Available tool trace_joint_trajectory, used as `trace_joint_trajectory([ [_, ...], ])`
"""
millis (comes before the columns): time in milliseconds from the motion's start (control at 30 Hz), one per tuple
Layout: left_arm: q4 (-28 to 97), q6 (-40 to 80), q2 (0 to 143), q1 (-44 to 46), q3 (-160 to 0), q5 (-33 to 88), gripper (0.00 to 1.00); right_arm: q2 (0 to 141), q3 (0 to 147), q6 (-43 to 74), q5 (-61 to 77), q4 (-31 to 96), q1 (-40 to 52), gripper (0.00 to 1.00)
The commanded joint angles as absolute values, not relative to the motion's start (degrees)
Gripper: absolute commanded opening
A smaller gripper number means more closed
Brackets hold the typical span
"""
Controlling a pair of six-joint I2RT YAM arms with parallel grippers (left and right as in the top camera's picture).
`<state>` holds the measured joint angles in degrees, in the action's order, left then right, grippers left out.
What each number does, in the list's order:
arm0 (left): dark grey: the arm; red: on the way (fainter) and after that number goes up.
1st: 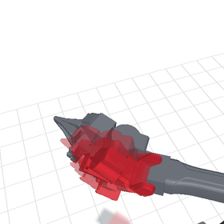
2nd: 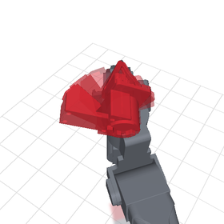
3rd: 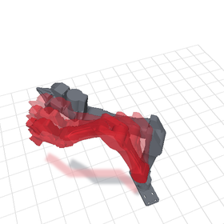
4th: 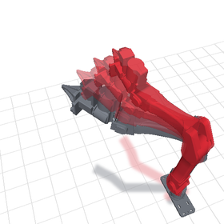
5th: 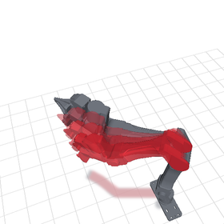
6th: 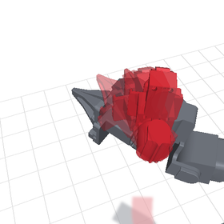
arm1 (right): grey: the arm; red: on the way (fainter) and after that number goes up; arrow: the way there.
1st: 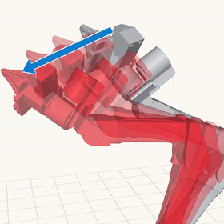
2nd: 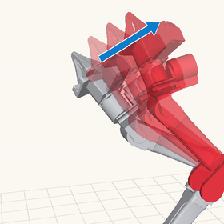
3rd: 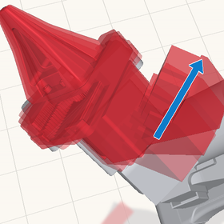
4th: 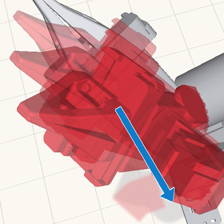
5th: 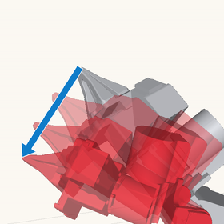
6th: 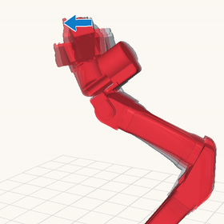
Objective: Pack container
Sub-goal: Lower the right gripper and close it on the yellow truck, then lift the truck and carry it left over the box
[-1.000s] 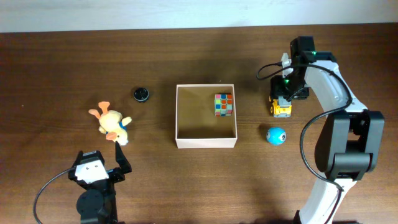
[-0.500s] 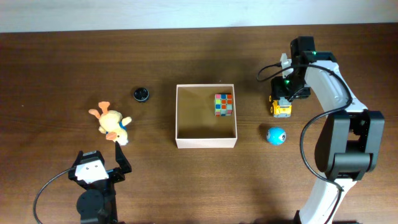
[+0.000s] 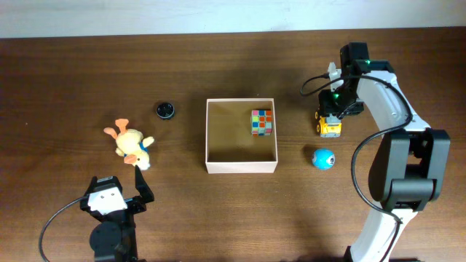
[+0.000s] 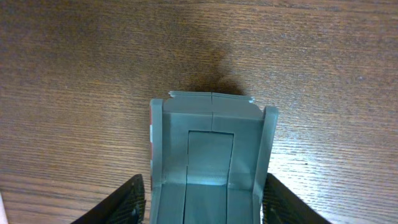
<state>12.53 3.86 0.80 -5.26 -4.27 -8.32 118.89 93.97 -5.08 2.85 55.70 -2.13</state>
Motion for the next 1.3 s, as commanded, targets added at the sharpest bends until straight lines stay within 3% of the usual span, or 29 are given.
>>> trace_joint_trajectory([
  [0, 12.3, 2.9, 0.6, -5.0, -3.9, -7.7, 0.99, 118.5, 95.0, -5.5, 2.3, 55.7, -1.9, 0.53],
  [900, 12.3, 2.9, 0.6, -5.0, -3.9, -7.7, 0.99, 118.4, 95.5, -5.5, 2.3, 55.7, -1.9, 0.46],
  [1267, 12.3, 2.9, 0.6, -5.0, -3.9, -7.7, 0.99, 118.4, 104.4, -5.6, 2.3, 60.4, -1.9, 0.45],
])
